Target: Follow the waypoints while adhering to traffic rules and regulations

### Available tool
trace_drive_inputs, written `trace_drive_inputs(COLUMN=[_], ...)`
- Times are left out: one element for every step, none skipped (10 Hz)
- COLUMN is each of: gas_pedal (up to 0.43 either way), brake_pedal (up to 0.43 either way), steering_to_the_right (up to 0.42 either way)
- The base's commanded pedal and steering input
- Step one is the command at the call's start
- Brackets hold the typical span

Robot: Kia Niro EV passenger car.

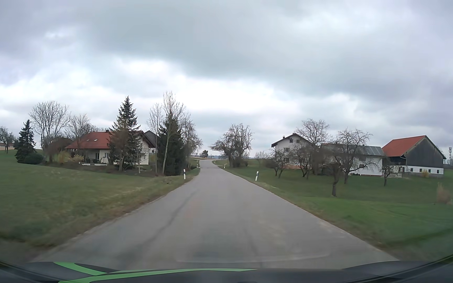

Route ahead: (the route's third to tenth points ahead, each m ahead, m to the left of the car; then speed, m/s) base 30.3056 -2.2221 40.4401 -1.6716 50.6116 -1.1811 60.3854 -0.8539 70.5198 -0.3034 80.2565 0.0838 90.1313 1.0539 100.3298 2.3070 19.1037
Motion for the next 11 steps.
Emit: trace_drive_inputs(gas_pedal=[0.110, 0.110, 0.110, 0.110, 0.118, 0.118, 0.118, 0.118, 0.118, 0.118, 0.118], brake_pedal=[0.000, 0.000, 0.000, 0.000, 0.000, 0.000, 0.000, 0.000, 0.000, 0.000, 0.000], steering_to_the_right=[0.000, 0.000, 0.000, -0.001, -0.001, -0.002, -0.002, -0.002, -0.002, -0.002, -0.002])
